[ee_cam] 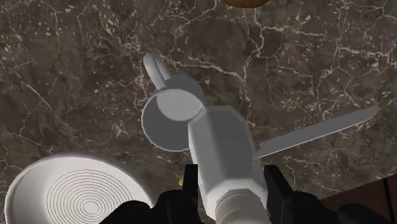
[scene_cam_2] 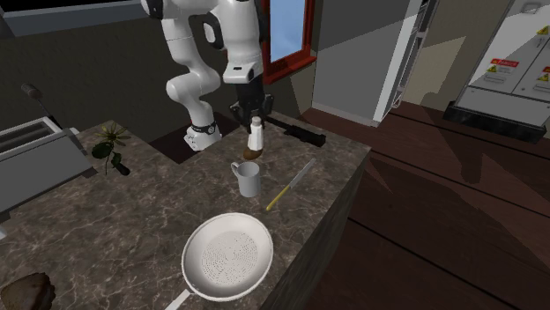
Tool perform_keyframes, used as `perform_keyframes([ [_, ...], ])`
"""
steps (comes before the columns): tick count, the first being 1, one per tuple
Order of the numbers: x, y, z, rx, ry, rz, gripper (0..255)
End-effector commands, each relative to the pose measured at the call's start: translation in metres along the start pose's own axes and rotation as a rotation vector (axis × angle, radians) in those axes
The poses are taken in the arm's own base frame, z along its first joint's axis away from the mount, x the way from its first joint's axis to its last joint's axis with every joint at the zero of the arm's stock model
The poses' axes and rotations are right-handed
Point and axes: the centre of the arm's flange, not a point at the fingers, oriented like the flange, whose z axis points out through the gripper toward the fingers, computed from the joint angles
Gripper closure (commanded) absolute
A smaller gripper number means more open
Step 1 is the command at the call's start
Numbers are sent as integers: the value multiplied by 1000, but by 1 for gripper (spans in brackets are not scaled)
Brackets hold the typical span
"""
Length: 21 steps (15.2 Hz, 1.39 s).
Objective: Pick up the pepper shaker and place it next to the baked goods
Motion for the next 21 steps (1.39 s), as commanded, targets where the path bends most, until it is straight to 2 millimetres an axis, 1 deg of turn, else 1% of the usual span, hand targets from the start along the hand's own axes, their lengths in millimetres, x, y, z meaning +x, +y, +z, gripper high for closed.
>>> perform_keyframes([
  [1,-3,30,-2,0,0,-1,255],
  [21,5,293,-14,0,0,-1,255],
])
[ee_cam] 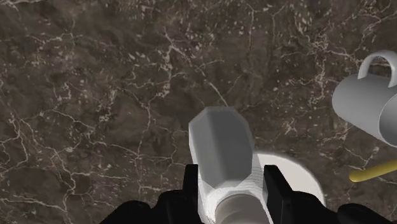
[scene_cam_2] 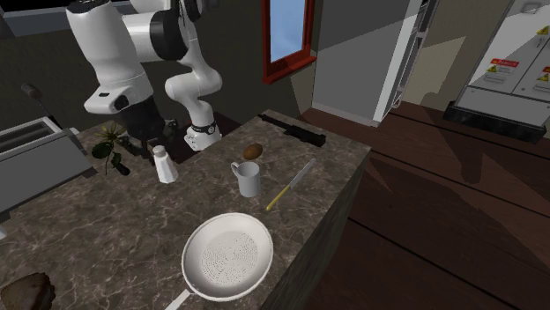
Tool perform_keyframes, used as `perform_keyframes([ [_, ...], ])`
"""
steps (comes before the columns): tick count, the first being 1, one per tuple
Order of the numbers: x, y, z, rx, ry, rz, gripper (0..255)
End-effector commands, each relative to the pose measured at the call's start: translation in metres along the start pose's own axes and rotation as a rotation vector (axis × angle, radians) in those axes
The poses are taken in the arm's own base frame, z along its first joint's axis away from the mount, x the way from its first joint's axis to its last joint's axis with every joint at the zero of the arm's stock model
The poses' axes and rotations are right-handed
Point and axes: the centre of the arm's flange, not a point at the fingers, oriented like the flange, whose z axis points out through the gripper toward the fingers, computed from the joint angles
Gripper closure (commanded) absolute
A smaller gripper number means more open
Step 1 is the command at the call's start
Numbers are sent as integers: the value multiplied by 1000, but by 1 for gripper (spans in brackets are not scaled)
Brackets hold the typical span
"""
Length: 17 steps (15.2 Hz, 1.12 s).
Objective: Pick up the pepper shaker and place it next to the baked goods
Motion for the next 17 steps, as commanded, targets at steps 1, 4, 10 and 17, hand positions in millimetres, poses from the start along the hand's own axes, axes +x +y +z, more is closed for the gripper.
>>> perform_keyframes([
  [1,2,26,-3,0,0,-3,255],
  [4,3,65,-4,0,0,-3,255],
  [10,5,144,-8,0,0,-3,255],
  [17,8,247,-12,0,0,-3,255],
])
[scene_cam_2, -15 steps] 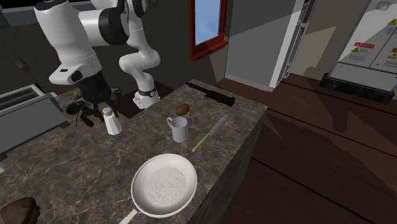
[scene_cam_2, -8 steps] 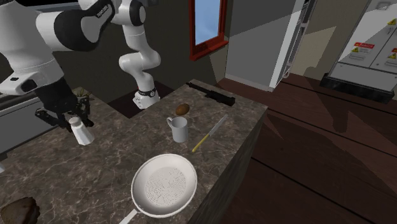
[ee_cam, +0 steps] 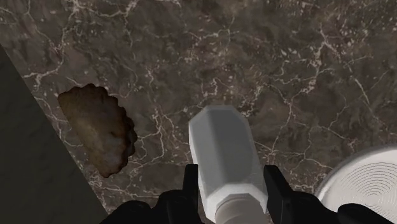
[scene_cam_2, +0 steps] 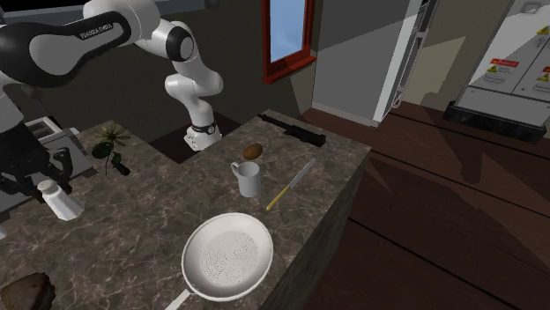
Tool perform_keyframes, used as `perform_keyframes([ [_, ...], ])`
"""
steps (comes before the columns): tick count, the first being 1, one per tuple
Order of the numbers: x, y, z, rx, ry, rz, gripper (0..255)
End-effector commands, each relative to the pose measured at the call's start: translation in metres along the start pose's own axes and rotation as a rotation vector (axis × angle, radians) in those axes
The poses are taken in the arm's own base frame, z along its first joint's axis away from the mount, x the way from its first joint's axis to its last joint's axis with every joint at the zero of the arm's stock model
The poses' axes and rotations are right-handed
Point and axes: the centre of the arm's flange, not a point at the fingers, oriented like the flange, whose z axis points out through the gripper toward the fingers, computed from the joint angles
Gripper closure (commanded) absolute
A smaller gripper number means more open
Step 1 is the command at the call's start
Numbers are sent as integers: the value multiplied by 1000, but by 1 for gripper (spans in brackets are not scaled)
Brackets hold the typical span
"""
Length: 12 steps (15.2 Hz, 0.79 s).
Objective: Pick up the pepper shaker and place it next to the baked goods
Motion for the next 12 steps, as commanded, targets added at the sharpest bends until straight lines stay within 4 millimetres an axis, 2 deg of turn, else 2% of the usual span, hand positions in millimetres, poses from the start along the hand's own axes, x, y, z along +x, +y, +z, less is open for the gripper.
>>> perform_keyframes([
  [1,1,20,3,2,0,-3,255],
  [12,-4,23,61,2,0,-3,255],
])
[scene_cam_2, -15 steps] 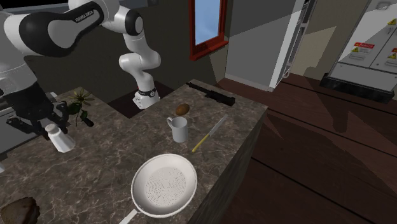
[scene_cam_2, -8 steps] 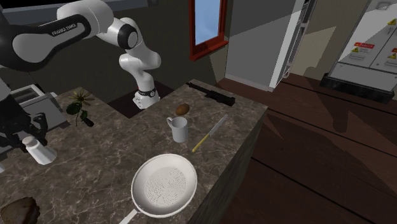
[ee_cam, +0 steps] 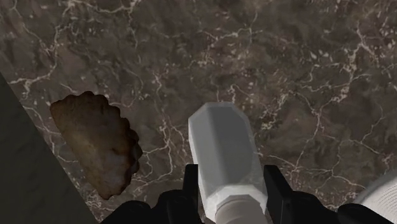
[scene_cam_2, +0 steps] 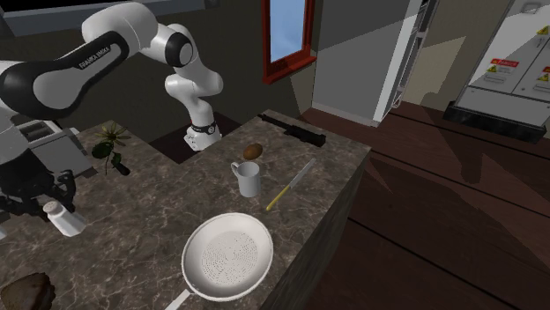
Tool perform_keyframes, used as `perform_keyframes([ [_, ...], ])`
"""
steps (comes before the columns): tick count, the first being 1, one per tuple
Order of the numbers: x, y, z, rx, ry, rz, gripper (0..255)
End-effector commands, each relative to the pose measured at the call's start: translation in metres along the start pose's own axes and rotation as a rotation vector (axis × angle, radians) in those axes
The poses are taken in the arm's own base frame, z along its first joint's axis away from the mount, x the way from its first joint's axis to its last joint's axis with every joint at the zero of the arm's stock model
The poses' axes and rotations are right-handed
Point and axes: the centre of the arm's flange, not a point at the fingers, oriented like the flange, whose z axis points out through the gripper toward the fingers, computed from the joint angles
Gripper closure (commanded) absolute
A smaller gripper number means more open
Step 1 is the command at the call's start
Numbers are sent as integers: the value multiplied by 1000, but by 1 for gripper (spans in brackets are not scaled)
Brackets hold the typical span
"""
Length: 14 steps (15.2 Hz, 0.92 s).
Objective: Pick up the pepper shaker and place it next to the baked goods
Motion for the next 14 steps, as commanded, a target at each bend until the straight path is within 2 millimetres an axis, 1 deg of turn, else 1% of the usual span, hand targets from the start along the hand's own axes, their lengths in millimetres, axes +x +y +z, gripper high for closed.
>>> perform_keyframes([
  [1,-1,1,11,-1,0,0,255],
  [14,-6,4,79,-1,0,0,255],
])
